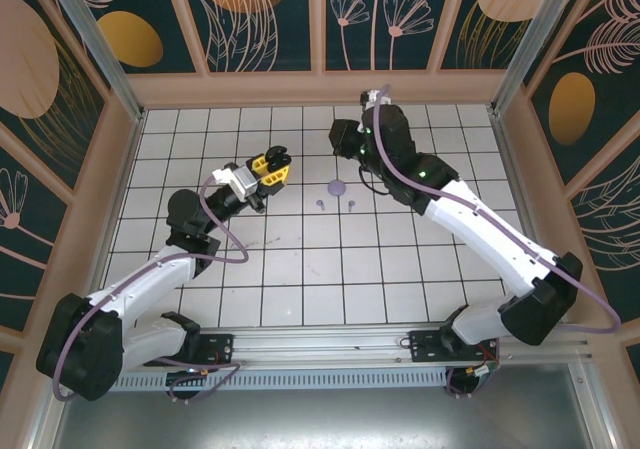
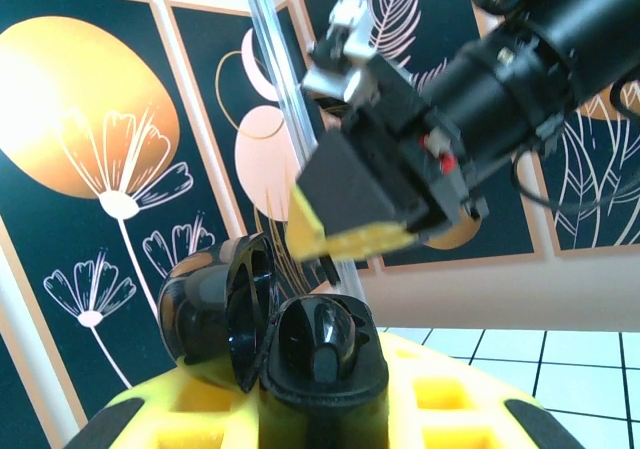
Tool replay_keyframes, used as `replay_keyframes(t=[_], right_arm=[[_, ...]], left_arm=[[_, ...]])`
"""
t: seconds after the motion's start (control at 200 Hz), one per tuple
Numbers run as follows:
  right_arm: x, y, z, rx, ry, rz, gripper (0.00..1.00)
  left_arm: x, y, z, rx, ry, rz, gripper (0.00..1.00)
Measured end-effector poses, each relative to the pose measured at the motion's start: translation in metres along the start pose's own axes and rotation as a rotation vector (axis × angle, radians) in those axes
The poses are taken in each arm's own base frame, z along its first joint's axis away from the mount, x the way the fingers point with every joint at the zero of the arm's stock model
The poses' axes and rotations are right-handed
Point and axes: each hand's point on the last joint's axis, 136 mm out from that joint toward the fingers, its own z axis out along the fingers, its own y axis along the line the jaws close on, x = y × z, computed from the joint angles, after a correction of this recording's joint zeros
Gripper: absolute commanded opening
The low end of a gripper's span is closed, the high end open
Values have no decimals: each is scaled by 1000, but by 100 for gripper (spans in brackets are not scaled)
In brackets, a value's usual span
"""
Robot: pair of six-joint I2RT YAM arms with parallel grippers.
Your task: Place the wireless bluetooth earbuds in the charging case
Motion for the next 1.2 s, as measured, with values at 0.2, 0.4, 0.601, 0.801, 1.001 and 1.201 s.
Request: replay_keyframes(t=[0.2,0.4,0.601,0.801,1.001,1.201], right_arm=[[-16,39,-21,-146,-57,-63,19],[-12,80,-38,-285,-89,-115,19],[-5,103,-52,-374,-101,-129,19],[4,109,-52,-404,-94,-127,19],[11,119,-54,-440,-83,-126,18],[27,121,-49,-448,-46,-122,17]], left_arm=[[-7,2,6,13,-10,8,0],[-2,4,11,17,-1,-25,0],[1,5,12,17,4,-50,0],[0,5,12,17,3,-57,0],[0,5,12,17,3,-57,0],[0,5,12,17,3,-57,0]])
